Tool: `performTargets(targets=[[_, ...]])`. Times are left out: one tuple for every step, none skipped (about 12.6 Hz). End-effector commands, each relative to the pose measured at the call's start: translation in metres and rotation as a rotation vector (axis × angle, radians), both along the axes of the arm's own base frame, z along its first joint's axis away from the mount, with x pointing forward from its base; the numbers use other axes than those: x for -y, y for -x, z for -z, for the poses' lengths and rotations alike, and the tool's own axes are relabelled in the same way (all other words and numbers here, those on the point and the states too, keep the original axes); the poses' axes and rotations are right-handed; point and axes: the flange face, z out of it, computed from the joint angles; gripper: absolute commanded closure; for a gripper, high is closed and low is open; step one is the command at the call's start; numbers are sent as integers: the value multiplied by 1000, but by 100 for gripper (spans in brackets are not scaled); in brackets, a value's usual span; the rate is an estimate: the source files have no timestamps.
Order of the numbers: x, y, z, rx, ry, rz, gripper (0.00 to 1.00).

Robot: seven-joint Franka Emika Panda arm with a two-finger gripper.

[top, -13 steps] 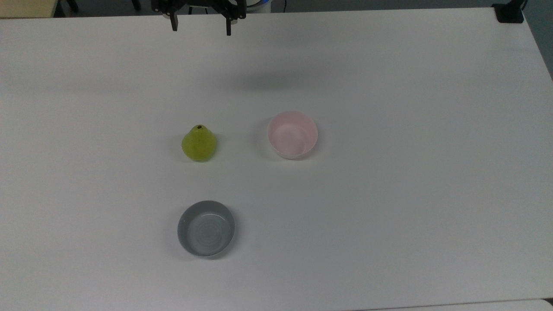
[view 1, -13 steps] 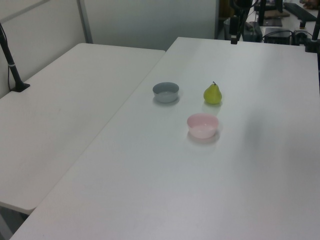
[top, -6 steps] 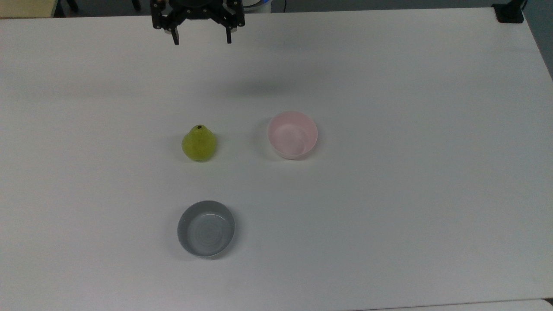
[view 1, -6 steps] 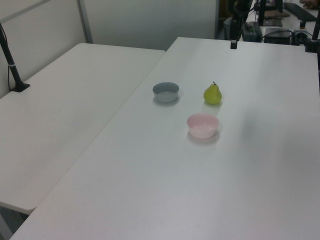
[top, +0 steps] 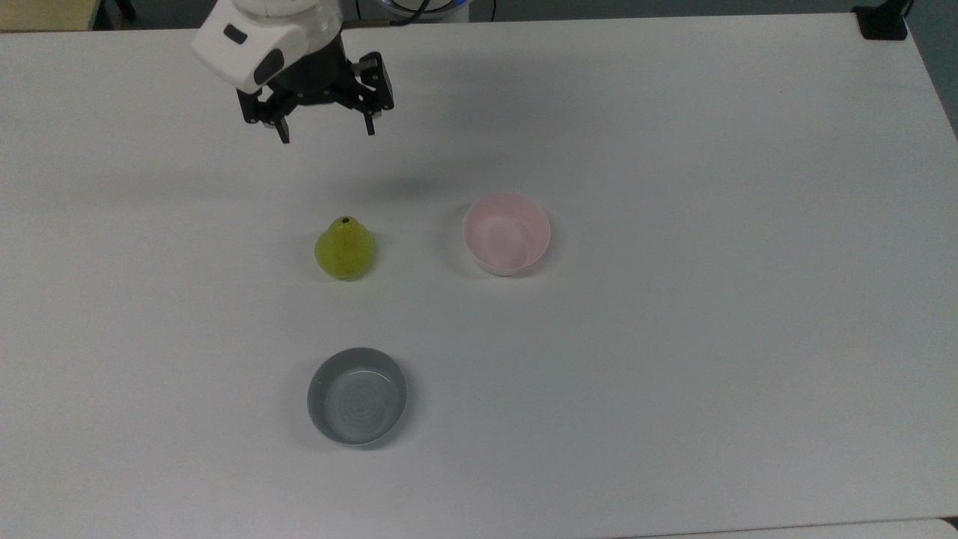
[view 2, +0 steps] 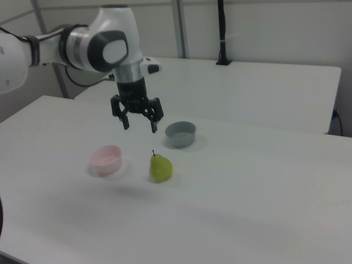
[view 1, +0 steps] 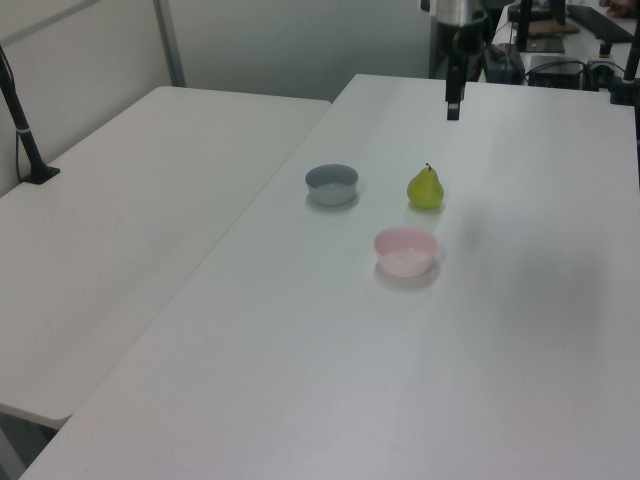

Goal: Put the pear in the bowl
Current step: 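Move the open gripper down over the yellow-green pear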

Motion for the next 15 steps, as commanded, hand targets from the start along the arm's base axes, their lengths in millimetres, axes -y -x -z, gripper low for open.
performTargets(targets=[[-6,-16,48,-3,-5,-18,0],[-8,-21,62,-2,-1,-22,0],[-8,-25,70,2,2,-17,0],[-8,-27,77,-2,6,-15,0],[-8,-29,87,-14,13,-15,0],[-6,-31,93,-13,23,-14,0],[-5,-33,103,-16,30,-5,0],[-5,-35,116,-2,38,13,0],[-6,-36,133,3,47,28,0],[-7,-38,144,5,57,29,0],[-9,-39,154,-2,59,39,0],[-9,-42,162,5,69,53,0],[-9,-43,168,4,75,56,0],[-7,-44,168,8,79,56,0],[-3,-44,173,8,82,58,0]])
